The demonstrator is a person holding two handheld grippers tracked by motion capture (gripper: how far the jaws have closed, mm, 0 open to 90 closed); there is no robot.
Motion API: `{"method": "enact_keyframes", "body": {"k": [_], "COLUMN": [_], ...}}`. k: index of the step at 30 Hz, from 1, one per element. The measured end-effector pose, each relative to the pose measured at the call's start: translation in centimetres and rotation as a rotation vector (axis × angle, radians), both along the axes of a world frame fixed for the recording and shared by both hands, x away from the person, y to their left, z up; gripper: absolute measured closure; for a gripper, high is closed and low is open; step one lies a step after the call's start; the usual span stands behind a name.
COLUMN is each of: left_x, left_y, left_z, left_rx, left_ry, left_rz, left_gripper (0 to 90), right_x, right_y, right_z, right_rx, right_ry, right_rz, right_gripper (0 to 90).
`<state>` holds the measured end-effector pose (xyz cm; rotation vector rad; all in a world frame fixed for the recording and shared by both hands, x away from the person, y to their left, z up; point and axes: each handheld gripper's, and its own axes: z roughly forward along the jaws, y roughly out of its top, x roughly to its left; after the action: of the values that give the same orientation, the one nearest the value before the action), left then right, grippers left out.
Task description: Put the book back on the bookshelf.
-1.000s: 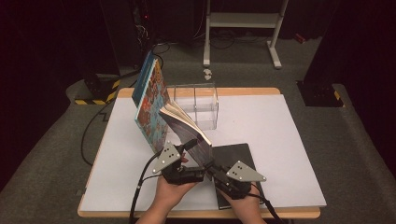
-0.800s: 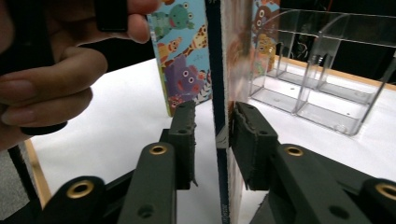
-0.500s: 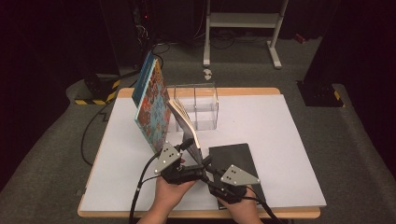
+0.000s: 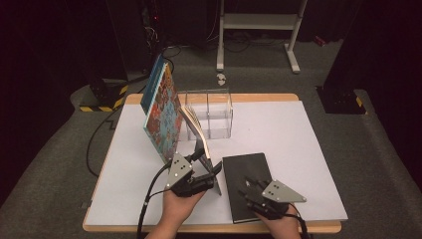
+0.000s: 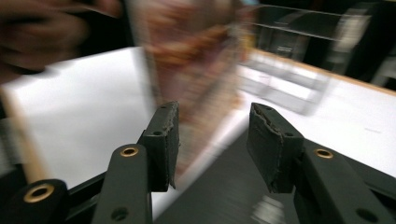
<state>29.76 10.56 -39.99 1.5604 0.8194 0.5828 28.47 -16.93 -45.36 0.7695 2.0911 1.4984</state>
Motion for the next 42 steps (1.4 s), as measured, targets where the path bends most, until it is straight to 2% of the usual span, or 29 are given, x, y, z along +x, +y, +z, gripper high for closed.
{"method": "enact_keyframes", "body": {"k": [2,3,7,12,18,21,23,26,29,34,37,42], "left_x": [-0.2,-0.3,-0.6,-0.9,-0.9,-0.9,-0.9,-0.8,-0.7,-0.6,-0.2,0.6], "left_y": [0.2,0.2,0.5,1.1,2.4,3.0,3.4,3.5,3.9,4.3,4.4,4.3], "left_z": [0.2,0.2,0.4,0.5,0.6,0.7,0.9,1.0,0.8,0.6,0.6,0.8], "left_rx": [0.024,0.03,0.044,0.063,0.077,0.091,0.096,0.155,0.129,0.108,0.1,0.111], "left_ry": [-0.004,-0.004,-0.004,0.003,-0.007,-0.023,-0.039,-0.068,-0.063,-0.07,-0.055,-0.052], "left_rz": [0.001,0.003,0.013,0.035,0.094,0.125,0.121,0.134,0.107,0.109,0.091,0.084], "left_gripper": [36.7,38.8,46.2,53.8,70.6,77.0,82.1,83.3,83.2,82.5,79.1,78.6], "right_x": [0.6,0.8,1.1,1.0,1.2,1.3,1.3,1.4,1.4,1.5,1.4,1.3], "right_y": [-1.4,-2.0,-3.1,-3.0,-3.1,-3.2,-3.2,-3.3,-3.4,-3.4,-3.4,-3.2], "right_z": [-0.5,-0.7,-0.8,-1.0,-1.2,-1.3,-1.3,-1.3,-1.4,-1.4,-1.4,-1.4], "right_rx": [0.027,0.023,0.041,0.033,0.041,0.042,0.045,0.052,0.059,0.06,0.059,0.054], "right_ry": [0.025,0.028,0.037,0.036,0.049,0.052,0.057,0.062,0.069,0.072,0.072,0.073], "right_rz": [-0.039,-0.059,-0.093,-0.094,-0.1,-0.103,-0.107,-0.108,-0.112,-0.112,-0.109,-0.102], "right_gripper": [53.8,54.0,54.3,54.5,54.8,54.9,55.0,55.0,55.0,54.9,54.9,54.7]}}
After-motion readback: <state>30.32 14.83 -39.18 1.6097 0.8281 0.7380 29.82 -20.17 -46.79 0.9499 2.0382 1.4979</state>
